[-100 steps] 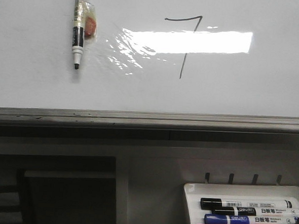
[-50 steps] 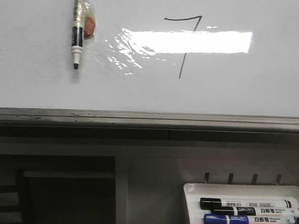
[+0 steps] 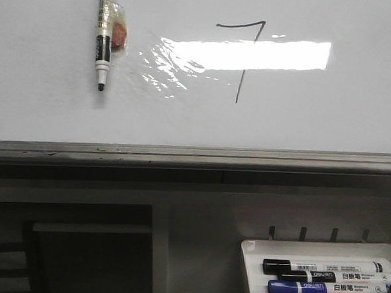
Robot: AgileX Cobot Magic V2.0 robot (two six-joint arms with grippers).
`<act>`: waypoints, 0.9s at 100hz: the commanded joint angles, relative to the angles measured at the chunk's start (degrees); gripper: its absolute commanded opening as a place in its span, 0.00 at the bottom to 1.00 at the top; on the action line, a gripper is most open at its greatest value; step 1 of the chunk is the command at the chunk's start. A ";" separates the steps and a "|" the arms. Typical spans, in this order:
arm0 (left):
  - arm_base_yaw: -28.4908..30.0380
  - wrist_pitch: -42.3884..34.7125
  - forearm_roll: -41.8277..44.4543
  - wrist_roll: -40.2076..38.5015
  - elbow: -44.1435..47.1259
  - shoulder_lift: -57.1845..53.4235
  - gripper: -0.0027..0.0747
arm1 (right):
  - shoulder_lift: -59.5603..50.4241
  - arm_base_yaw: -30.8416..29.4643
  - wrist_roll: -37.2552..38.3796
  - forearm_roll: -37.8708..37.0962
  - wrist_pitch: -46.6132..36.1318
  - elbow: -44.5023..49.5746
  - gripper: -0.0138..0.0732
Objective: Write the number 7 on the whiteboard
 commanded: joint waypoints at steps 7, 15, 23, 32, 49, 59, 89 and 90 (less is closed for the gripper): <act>0.14 -3.77 -0.53 -0.51 1.98 -1.78 0.01 | -1.24 -0.27 -0.17 -1.67 -3.97 1.75 0.09; 0.14 -3.77 -0.53 -0.51 1.98 -1.78 0.01 | -1.24 -0.27 -0.42 -2.82 -5.05 1.75 0.09; 0.14 -3.77 -0.53 -0.51 1.98 -1.78 0.01 | -1.24 -0.27 -0.55 -2.94 -5.79 1.75 0.09; 0.14 -3.77 -0.53 -0.51 1.98 -1.78 0.01 | -1.24 -0.27 -0.55 -2.94 -5.57 1.75 0.09; 0.14 -3.77 -0.53 -0.51 1.98 -1.78 0.01 | -1.24 -0.27 -0.55 -2.94 -5.67 1.75 0.09; 0.14 -3.77 -0.53 -0.51 1.98 -1.78 0.01 | -1.24 -0.27 -0.55 -2.94 -5.55 1.75 0.09; 0.14 -3.77 -0.53 -0.51 1.98 -1.78 0.01 | -1.24 -0.27 -0.55 -2.94 -5.55 1.75 0.09; 0.14 -3.77 -0.53 -0.51 1.98 -1.78 0.01 | -1.24 -0.27 -0.55 -2.94 -5.55 1.75 0.09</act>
